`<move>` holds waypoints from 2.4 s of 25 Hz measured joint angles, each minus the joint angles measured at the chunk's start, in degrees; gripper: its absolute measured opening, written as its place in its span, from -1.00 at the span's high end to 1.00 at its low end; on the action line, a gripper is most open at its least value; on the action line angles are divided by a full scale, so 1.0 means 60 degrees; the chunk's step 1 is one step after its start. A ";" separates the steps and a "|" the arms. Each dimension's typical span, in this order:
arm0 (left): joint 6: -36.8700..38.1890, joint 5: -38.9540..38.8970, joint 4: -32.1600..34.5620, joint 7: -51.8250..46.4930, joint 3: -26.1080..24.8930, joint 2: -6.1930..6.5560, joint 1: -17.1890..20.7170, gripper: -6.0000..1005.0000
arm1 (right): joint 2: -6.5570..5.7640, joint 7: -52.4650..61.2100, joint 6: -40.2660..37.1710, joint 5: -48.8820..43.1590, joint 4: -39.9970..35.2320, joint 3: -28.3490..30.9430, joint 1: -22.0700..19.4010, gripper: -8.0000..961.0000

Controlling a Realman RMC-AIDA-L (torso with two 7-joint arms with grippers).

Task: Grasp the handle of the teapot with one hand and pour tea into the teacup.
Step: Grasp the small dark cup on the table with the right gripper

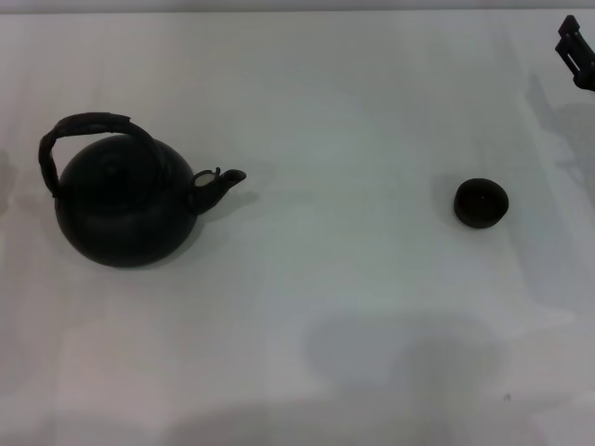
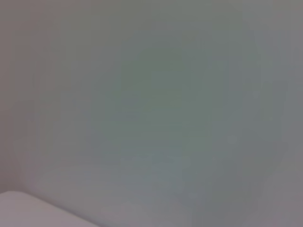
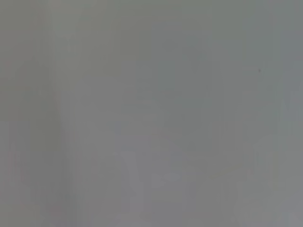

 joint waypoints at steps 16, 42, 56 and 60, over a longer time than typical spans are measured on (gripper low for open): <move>0.0019 0.0213 0.0000 0.0003 0.0059 0.0019 0.0035 -0.74 | 0.0000 0.0000 0.0010 0.0169 0.0001 -0.0001 -0.0121 -0.72; 0.0345 0.0242 0.0100 0.0002 0.0047 0.0065 0.0072 -0.74 | -0.0324 1.1791 0.0445 -0.4165 -0.7752 -0.7043 -0.0388 -0.71; 0.0261 0.0172 0.0101 0.0039 0.0050 0.0079 0.0009 -0.74 | -0.0075 1.8789 0.1848 -1.0682 -1.4475 -1.2223 -0.0508 -0.68; 0.0250 0.0188 0.0099 0.0042 0.0069 0.0079 -0.0006 -0.74 | -0.0062 2.0278 0.1594 -1.2148 -1.4719 -1.3889 -0.0079 -0.67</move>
